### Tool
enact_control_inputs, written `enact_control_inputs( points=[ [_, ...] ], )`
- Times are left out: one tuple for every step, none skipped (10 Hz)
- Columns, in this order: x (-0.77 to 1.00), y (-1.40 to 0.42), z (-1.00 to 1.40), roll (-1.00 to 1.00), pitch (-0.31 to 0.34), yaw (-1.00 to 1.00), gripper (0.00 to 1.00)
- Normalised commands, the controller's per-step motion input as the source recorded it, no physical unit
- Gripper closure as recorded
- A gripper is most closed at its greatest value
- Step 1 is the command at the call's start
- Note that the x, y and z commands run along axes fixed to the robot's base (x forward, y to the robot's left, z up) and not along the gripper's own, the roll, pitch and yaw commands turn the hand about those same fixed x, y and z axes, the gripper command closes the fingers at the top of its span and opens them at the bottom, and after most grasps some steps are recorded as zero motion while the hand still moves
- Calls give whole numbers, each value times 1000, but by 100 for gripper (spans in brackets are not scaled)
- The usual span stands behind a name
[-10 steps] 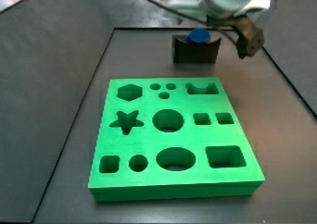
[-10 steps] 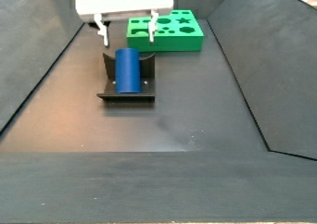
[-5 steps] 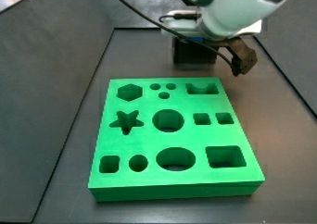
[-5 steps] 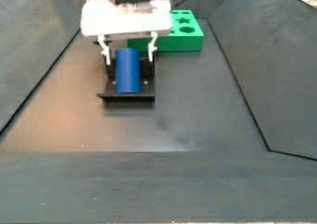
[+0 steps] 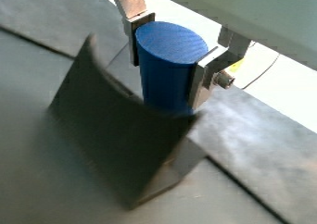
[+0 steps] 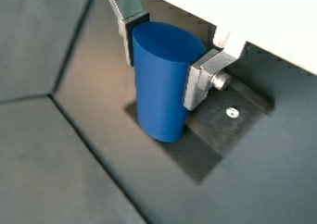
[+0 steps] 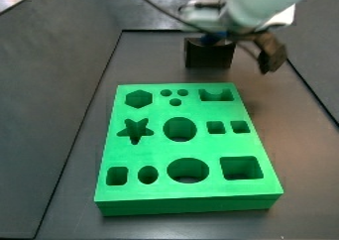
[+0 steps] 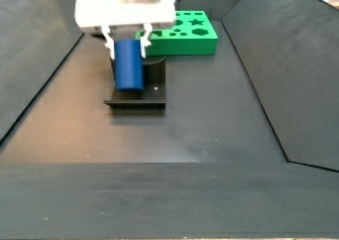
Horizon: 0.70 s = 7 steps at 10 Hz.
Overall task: Pick up the oval object. Move up. Place the oval object on the fixture. Regrasp the oval object. Move to above the board. Insert the oval object.
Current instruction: Move to above the board.
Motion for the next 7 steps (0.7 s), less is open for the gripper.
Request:
enact_control_inputs(
  points=[
    [326,-90,1000,-149,69,-80,100],
    [314,-88,1000,-100,136,-43,100],
    [312,-87,1000,-80,161,-28,100],
    [303,-87,1000,-40,202,13,100],
    [297,-88,1000,-24,219,54,100],
    [290,-87,1000,-20,222,86,100],
    [280,-88,1000,-21,217,105,100]
  ],
)
